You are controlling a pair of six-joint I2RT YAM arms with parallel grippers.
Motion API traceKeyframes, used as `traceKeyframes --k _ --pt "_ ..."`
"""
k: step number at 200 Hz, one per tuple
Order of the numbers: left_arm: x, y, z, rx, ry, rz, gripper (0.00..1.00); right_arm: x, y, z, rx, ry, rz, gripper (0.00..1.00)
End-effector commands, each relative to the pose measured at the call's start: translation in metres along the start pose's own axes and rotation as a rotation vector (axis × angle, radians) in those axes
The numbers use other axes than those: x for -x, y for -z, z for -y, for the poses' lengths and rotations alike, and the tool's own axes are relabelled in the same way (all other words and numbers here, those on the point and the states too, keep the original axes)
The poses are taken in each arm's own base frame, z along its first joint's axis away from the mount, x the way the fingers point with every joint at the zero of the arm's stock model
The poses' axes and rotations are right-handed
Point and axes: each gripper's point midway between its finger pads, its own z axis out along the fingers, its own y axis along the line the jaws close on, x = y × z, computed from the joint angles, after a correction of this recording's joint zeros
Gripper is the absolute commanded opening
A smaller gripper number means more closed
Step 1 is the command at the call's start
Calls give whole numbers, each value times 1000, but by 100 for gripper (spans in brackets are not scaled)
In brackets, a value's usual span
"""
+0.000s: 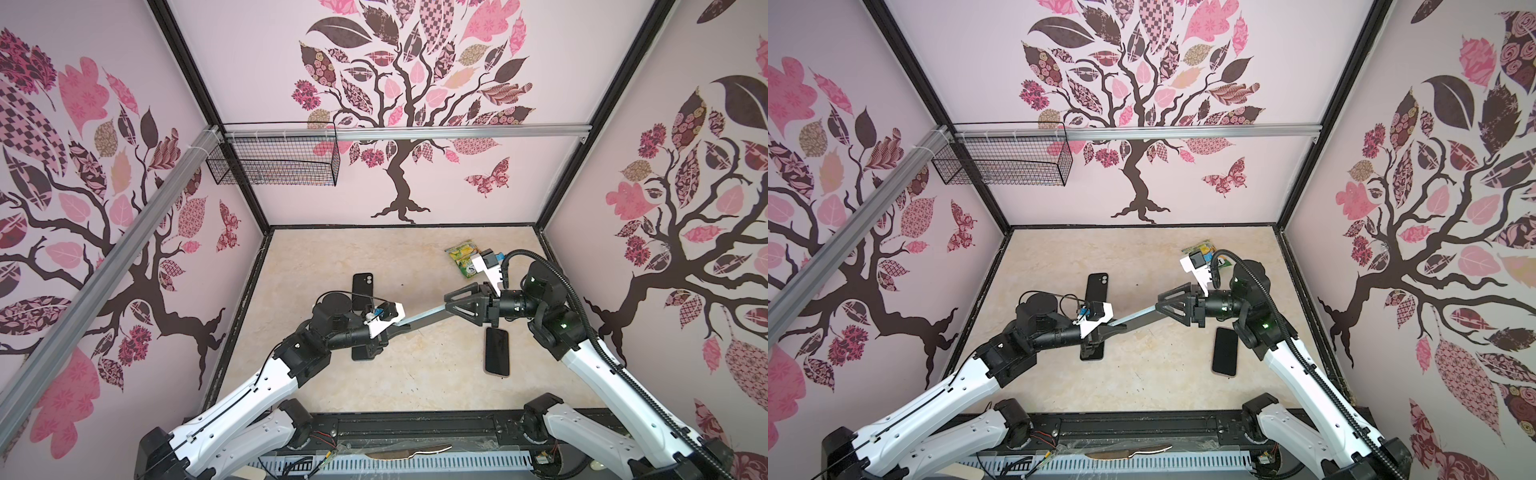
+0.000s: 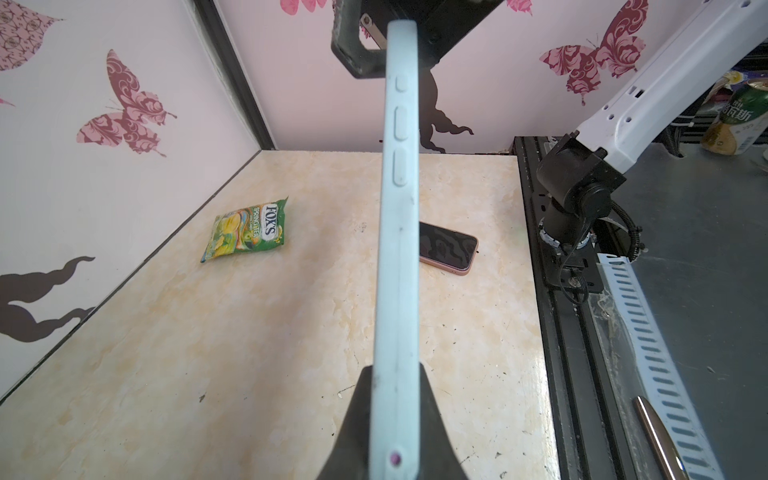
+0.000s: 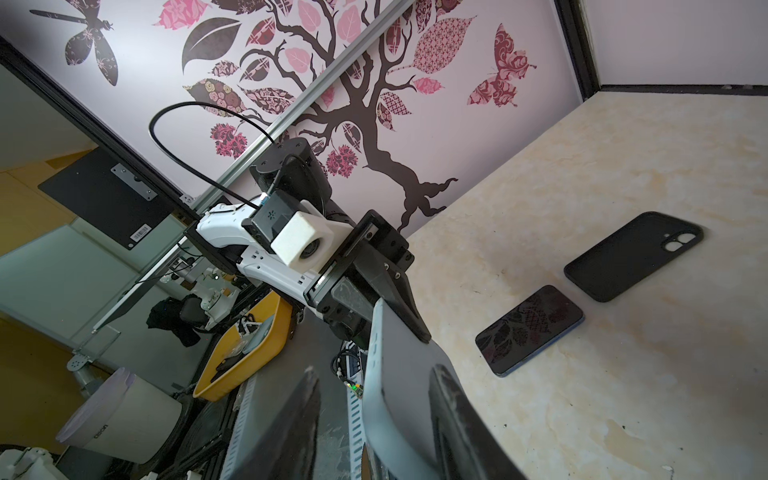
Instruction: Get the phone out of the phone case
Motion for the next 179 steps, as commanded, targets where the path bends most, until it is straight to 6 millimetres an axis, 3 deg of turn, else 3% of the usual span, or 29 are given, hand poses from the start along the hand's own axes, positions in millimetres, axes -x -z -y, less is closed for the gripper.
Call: traceKeyframes --k 1,47,130,179 --pt "58 12 -15 59 -38 147 0 -3 0 -19 57 27 -34 46" --pt "63 8 -9 -4 -5 158 0 -9 0 -11 23 32 -59 45" --pt "69 8 -5 -33 -24 168 0 -10 0 -5 -14 14 -62 36" --pt "80 21 -14 92 -159 219 0 -12 -3 13 -80 -101 -50 27"
